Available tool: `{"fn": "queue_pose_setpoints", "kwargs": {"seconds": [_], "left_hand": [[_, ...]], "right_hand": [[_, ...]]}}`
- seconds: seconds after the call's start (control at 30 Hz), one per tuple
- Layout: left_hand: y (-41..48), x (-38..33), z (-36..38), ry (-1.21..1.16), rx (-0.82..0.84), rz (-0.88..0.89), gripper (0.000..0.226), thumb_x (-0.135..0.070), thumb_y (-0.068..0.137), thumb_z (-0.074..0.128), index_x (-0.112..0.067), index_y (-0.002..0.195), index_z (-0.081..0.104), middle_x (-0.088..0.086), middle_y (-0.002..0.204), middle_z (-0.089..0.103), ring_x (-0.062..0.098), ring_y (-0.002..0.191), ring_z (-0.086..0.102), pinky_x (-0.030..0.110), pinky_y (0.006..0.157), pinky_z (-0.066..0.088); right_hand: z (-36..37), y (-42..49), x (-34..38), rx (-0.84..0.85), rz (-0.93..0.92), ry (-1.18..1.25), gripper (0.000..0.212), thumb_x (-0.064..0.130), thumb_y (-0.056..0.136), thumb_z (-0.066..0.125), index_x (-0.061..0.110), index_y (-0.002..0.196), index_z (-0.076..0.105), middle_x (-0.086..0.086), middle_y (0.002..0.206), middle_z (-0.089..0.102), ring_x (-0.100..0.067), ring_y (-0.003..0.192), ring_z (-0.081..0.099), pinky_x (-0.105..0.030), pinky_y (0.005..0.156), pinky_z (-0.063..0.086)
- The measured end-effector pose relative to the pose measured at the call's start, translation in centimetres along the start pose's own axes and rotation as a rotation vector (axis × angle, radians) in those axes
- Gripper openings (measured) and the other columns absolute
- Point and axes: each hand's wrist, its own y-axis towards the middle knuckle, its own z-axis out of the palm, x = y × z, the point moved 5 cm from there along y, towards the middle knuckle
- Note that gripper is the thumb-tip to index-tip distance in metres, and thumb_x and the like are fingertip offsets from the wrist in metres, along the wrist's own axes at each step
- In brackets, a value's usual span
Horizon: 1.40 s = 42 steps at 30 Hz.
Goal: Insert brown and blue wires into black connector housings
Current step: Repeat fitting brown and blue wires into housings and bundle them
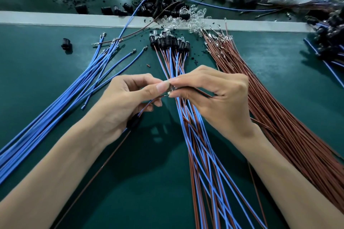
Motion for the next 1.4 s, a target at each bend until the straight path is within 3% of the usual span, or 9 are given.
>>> {"fn": "queue_pose_setpoints", "kwargs": {"seconds": [0.23,0.5,0.7,0.9,1.03,1.1,1.17,1.27,1.4], "left_hand": [[0.1,-0.2,-0.2,0.054,0.052,-0.017,0.014,-0.021,0.068,0.070,-0.018,0.055,0.067,-0.001,0.056,0.054,0.008,0.050,0.048,0.013,0.048,0.038],[-0.1,-0.6,-0.6,0.135,0.146,-0.063,0.019,-0.014,0.058,0.081,-0.019,0.051,0.064,0.000,0.055,0.049,0.010,0.050,0.044,0.012,0.046,0.035],[-0.1,-0.5,-0.3,0.052,0.204,-0.116,0.019,-0.012,0.069,0.063,-0.016,0.051,0.060,0.003,0.057,0.046,0.009,0.048,0.042,0.012,0.044,0.033],[0.1,-0.4,-0.6,0.064,0.210,-0.108,0.016,-0.013,0.068,0.065,-0.015,0.052,0.064,0.004,0.060,0.047,0.010,0.049,0.044,0.012,0.046,0.036],[0.1,-0.6,-0.9,0.136,0.181,-0.072,0.005,-0.018,0.070,0.075,-0.018,0.075,0.073,0.001,0.068,0.064,0.008,0.063,0.060,0.013,0.059,0.047],[0.0,-0.9,-1.5,0.219,0.191,-0.054,0.024,-0.027,0.072,0.072,-0.017,0.094,0.071,0.000,0.087,0.073,0.011,0.080,0.069,0.016,0.071,0.053],[-0.2,-1.4,-2.1,0.339,0.224,-0.056,0.037,-0.041,0.069,0.073,-0.019,0.098,0.072,0.001,0.097,0.074,0.011,0.089,0.069,0.016,0.078,0.053],[-0.4,-1.2,-2.5,0.445,0.269,-0.117,0.033,-0.046,0.074,0.078,-0.018,0.090,0.074,0.006,0.090,0.074,0.015,0.084,0.070,0.016,0.074,0.053],[-0.2,-0.7,-2.8,0.470,0.258,-0.165,0.035,-0.044,0.069,0.065,-0.012,0.077,0.074,0.010,0.075,0.073,0.018,0.066,0.069,0.015,0.061,0.051]], "right_hand": [[0.4,-0.2,0.0,-0.016,0.028,-0.043,0.018,0.005,0.073,0.079,-0.002,0.089,0.074,-0.007,0.081,0.073,-0.019,0.071,0.068,-0.030,0.067,0.055],[0.8,0.2,0.2,0.115,0.023,-0.024,0.016,0.006,0.072,0.079,0.000,0.086,0.074,-0.006,0.082,0.073,-0.017,0.071,0.068,-0.028,0.068,0.055],[0.8,0.3,0.6,0.108,-0.025,0.012,0.015,0.001,0.075,0.076,-0.002,0.089,0.073,-0.010,0.086,0.072,-0.021,0.075,0.069,-0.030,0.071,0.056],[0.9,0.1,0.6,0.119,-0.041,-0.011,0.015,0.000,0.076,0.076,-0.002,0.090,0.073,-0.011,0.086,0.072,-0.020,0.076,0.068,-0.028,0.074,0.055],[0.5,0.6,0.1,0.121,-0.037,-0.029,0.014,0.001,0.077,0.075,-0.001,0.091,0.073,-0.012,0.086,0.070,-0.018,0.076,0.067,-0.023,0.074,0.054],[0.1,0.8,-0.4,0.121,-0.020,-0.047,0.015,0.001,0.078,0.074,-0.001,0.093,0.073,-0.012,0.087,0.069,-0.016,0.077,0.066,-0.022,0.075,0.053],[-0.6,0.8,-1.1,0.115,0.018,-0.055,0.016,0.002,0.078,0.074,0.000,0.094,0.072,-0.009,0.088,0.069,-0.014,0.077,0.065,-0.020,0.075,0.052],[-1.7,1.0,-2.0,0.100,0.061,-0.039,0.017,0.002,0.078,0.075,0.000,0.094,0.071,-0.004,0.089,0.067,-0.009,0.077,0.063,-0.016,0.077,0.049],[-2.1,1.1,-2.3,0.107,0.065,-0.022,0.016,0.004,0.077,0.075,0.000,0.092,0.071,-0.004,0.088,0.067,-0.009,0.077,0.064,-0.017,0.076,0.049]]}}
